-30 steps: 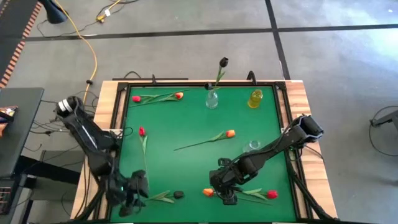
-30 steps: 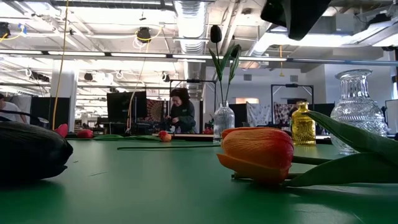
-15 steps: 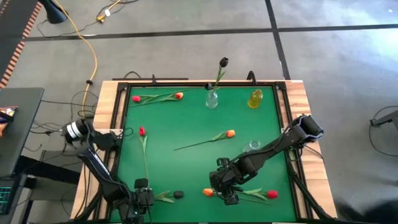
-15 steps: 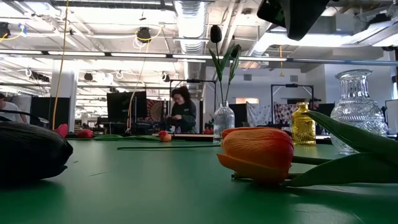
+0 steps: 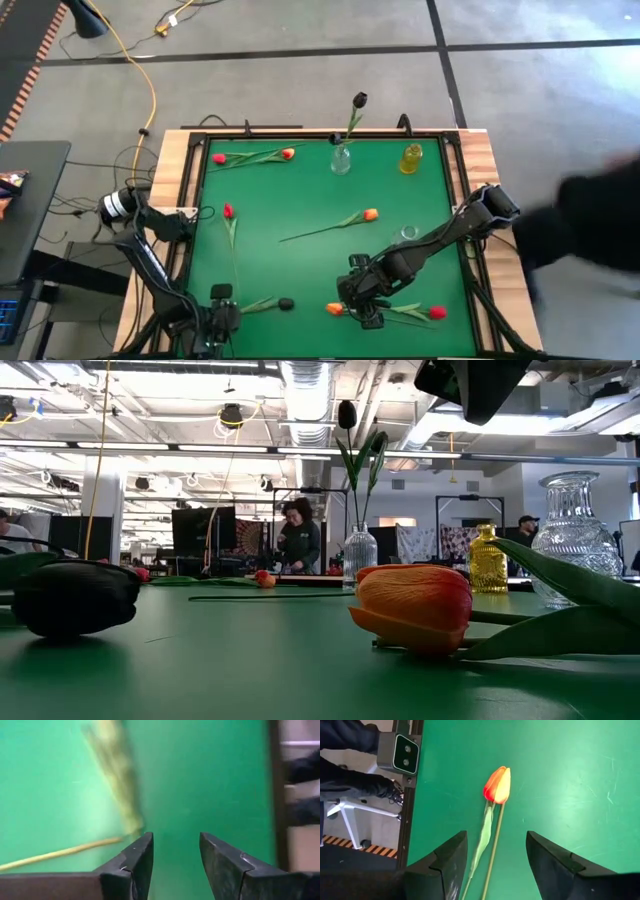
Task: Sort flowers into vase by color
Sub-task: Put the black flower into the top transparent vase
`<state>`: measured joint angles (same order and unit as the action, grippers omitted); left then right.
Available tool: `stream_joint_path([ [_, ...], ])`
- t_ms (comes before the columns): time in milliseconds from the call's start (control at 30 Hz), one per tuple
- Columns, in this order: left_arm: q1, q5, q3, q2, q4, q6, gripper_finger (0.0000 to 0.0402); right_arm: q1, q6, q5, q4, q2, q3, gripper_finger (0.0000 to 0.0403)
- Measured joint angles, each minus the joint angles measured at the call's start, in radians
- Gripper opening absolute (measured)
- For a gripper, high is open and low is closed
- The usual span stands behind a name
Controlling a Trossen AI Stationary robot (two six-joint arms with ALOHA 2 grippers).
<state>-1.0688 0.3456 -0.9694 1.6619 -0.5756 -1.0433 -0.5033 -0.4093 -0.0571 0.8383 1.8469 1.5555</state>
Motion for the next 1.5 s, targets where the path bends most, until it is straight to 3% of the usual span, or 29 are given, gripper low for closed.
stream_joint_path([
  [167,-0.001,0.059,0.005,0.0,-0.097,-0.081,0.015,0.008,0.012,-0.001,0.0,0.0,0.0,0.0228],
  [833,-0.011,0.011,0.004,0.118,-0.085,-0.161,0.0146,0.029,0.027,0.001,-0.001,0.0,0.0,0.0228],
  [1000,-0.011,0.004,0.005,0.117,-0.077,-0.191,0.0113,0.029,0.029,0.001,-0.001,0.0,0.0,0.0228],
  [1267,-0.007,-0.023,0.005,0.093,-0.057,-0.16,0.001,0.029,0.028,0.001,-0.001,0.0,0.0,0.0228],
  [1500,0.046,-0.017,-0.004,-0.079,-0.074,-0.035,0.0002,0.033,0.028,0.0,0.0,0.0,0.0,0.0228],
])
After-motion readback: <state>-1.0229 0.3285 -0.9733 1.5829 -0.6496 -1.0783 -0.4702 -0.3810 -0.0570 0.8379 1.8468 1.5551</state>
